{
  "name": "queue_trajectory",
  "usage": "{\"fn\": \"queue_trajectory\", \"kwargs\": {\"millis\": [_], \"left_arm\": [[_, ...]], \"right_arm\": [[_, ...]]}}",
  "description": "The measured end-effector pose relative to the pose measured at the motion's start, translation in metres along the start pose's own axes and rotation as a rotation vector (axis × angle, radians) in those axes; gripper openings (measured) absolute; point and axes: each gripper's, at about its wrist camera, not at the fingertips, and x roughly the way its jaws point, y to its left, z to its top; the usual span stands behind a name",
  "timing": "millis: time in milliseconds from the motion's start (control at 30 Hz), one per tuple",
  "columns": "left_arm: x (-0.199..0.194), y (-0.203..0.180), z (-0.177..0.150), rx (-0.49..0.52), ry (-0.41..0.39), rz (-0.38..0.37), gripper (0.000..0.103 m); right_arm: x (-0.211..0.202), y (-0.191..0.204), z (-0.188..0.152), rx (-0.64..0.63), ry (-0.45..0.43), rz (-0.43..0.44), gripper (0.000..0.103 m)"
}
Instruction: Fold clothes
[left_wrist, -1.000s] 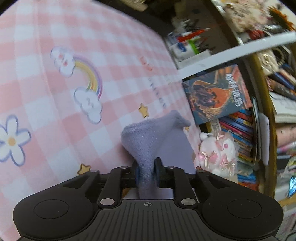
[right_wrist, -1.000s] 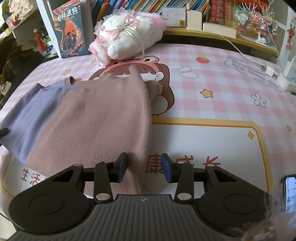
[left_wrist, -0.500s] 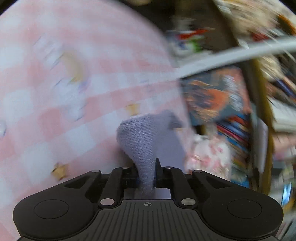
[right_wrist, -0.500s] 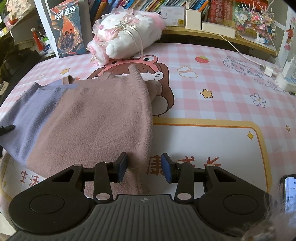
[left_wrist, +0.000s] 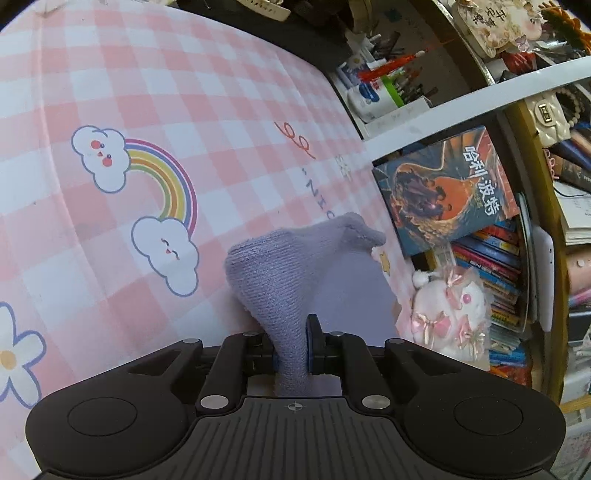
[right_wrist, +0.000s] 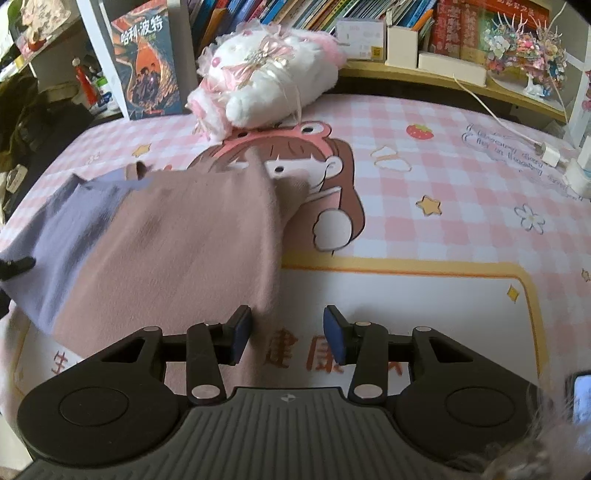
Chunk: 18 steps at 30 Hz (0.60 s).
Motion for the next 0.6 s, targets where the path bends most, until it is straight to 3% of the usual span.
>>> {"fn": "queue_trajectory", "kwargs": {"millis": [333,600], "left_arm": [[-0.005,-0.009,-0.004,0.01,-0.036,0.006,0.011],[-0.03,-0.072,-0.016,0.186,-0.114,-0.023,0.011]], "right_arm": [[0.017,-0.008,0.006,-0.044,0.044,0.103,0.039],[0.019,-0.009,0.002,-0.103,0.032,0.168,0.028]]}}
